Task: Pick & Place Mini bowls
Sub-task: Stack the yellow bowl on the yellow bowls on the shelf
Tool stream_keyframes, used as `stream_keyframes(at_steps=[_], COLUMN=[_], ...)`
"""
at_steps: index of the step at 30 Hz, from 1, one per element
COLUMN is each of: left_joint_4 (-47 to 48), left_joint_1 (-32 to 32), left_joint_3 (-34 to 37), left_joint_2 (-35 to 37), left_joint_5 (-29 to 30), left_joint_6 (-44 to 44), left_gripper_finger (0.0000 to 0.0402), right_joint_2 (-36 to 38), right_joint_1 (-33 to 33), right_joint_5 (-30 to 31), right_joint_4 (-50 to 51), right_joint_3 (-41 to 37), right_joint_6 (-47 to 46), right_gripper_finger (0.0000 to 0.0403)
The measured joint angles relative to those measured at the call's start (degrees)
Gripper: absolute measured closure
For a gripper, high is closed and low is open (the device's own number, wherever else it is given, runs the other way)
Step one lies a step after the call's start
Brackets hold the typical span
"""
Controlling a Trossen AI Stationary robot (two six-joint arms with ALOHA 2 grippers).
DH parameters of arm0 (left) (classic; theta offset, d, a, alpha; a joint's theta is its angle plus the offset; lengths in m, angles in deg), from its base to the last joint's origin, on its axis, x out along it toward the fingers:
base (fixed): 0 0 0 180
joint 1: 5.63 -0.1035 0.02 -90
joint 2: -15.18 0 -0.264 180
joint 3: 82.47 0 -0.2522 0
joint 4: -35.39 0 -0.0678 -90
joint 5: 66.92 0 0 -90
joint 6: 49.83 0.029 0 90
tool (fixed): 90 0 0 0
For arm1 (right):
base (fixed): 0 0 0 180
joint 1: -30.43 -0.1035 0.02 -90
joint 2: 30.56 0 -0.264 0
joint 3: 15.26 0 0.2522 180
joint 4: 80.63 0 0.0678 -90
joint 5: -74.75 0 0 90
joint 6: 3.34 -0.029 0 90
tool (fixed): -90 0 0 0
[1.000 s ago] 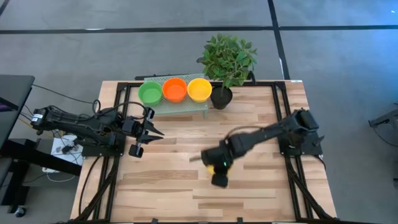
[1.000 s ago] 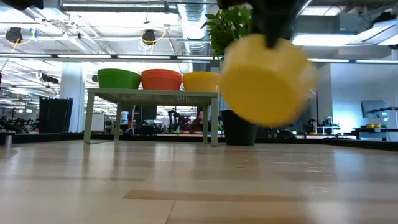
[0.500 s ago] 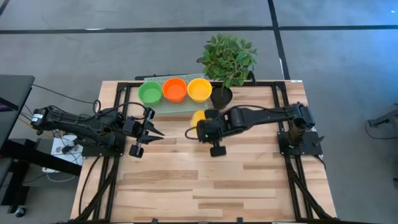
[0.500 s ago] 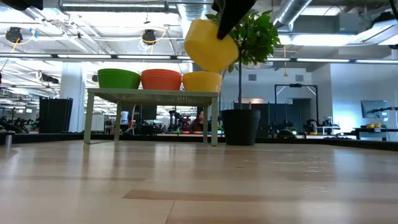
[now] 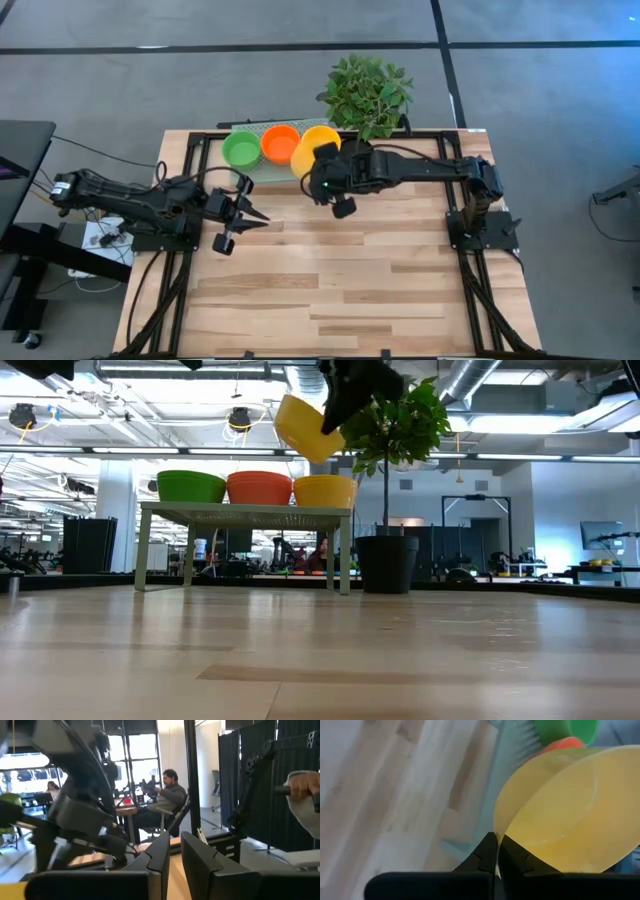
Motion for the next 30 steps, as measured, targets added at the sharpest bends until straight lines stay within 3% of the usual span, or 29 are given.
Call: stream_keyframes(at_steps=[10, 30], left_joint_4=[-0.5, -0.7], left_joint_1=[0.0, 0.0], left_joint_3=[0.0, 0.0], left_joint_2=[-2.8, -2.8], left_joint_5=[0.0, 0.0], left_joint_6=[-1.0, -3.2], left_gripper_finger=[0.0353, 0.0353], right_joint_2=[0.0, 0.0], right_joint_1=[4.7, 8.8], right_joint_5=[3.5, 1.7], right_joint_4=[0.0, 1.2], right_joint_3=[0.0, 0.0], right_joint_6=[2.8, -0.3], right_gripper_finger=[0.0399, 0.0399])
